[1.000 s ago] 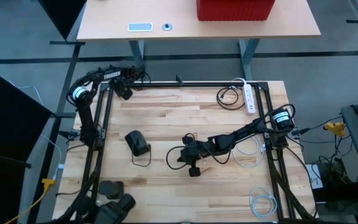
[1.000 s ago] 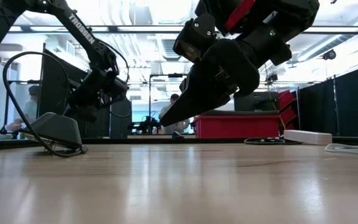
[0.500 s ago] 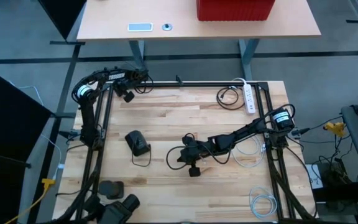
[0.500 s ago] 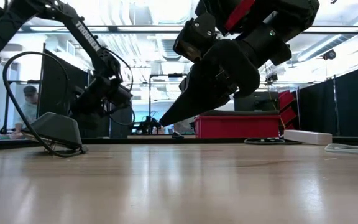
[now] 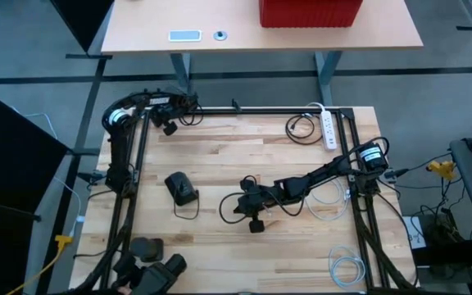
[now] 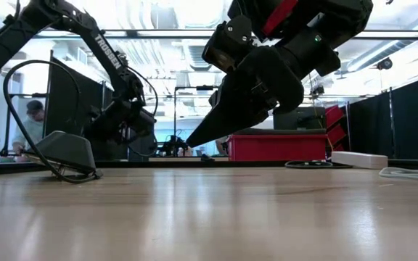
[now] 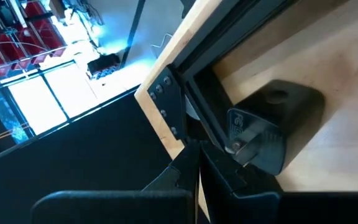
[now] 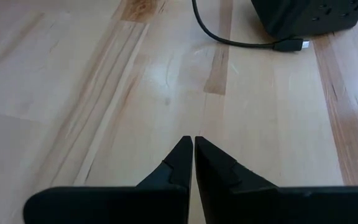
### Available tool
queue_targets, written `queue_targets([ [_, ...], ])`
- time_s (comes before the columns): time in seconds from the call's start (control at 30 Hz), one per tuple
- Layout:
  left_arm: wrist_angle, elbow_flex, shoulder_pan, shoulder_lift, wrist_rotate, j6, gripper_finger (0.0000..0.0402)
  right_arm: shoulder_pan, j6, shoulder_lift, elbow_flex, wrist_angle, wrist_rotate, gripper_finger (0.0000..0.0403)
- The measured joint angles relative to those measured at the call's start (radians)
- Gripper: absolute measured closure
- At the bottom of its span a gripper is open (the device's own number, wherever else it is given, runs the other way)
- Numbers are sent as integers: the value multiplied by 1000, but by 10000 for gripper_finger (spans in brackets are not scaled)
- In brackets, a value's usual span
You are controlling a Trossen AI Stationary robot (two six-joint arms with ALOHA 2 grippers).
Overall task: Insert USB
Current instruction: Move the black charger adapter to the center of the table
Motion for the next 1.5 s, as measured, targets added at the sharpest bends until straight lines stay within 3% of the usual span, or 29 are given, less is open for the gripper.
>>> queue_targets([
  [0.4, 0, 0, -22, -2, 57, 62, 401, 0, 0, 0, 0, 0, 0, 400],
  [0.77, -13, 0, -164, -3, 82, 92, 401, 0, 0, 0, 0, 0, 0, 400],
  [1.07, -12, 14, -303, -24, 170, 93, 401, 0, 0, 0, 0, 0, -1, 400],
  [1.33, -2, 55, -399, -64, 323, 36, 401, 0, -5, -1, 0, -13, -1, 400],
  [1.5, -4, 66, -460, -90, 410, 5, 402, 0, -42, -81, 0, -207, 0, 400],
])
